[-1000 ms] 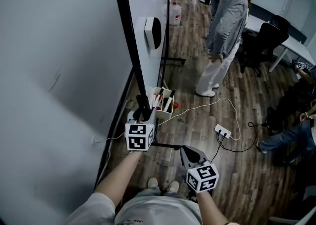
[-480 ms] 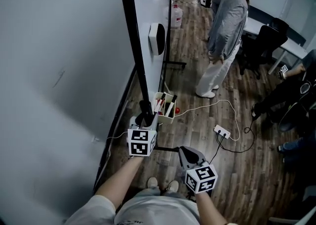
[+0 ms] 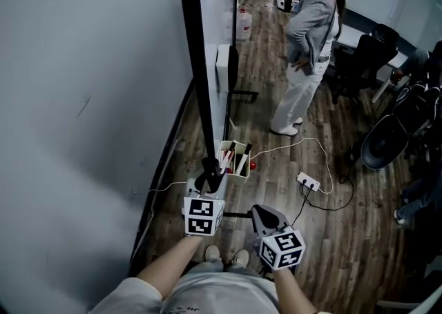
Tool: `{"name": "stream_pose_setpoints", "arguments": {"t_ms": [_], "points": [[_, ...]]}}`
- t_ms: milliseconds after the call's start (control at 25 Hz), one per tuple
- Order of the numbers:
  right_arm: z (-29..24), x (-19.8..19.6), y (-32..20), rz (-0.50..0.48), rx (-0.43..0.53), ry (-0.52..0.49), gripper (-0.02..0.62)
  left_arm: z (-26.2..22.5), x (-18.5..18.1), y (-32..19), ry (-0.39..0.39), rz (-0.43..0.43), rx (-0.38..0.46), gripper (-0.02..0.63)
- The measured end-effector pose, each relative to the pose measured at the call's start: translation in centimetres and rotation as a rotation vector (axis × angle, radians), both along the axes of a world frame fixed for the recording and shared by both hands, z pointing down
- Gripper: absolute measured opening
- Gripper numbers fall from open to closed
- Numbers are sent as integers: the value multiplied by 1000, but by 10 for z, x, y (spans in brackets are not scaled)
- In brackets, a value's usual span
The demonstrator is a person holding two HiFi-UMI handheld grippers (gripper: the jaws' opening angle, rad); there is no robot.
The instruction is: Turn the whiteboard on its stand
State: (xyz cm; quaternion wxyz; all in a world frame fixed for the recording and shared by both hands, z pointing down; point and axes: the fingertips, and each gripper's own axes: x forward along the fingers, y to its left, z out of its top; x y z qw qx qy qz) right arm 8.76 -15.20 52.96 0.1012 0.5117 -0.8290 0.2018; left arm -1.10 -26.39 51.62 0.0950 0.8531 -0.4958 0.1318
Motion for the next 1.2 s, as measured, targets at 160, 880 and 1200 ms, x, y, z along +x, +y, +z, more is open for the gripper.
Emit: {"name": "stream_pose_setpoints", "arguments": {"t_ms": [160, 880, 1200], "points": [[7, 5, 16, -6, 10, 0, 6, 7, 7, 34, 6, 8, 9, 193], [-10, -7, 24, -18, 8, 5, 6, -6, -3, 99, 12, 65, 6, 190], [-13, -7, 20, -24, 13, 7, 6, -5, -3, 101, -8, 70, -3, 192]]}}
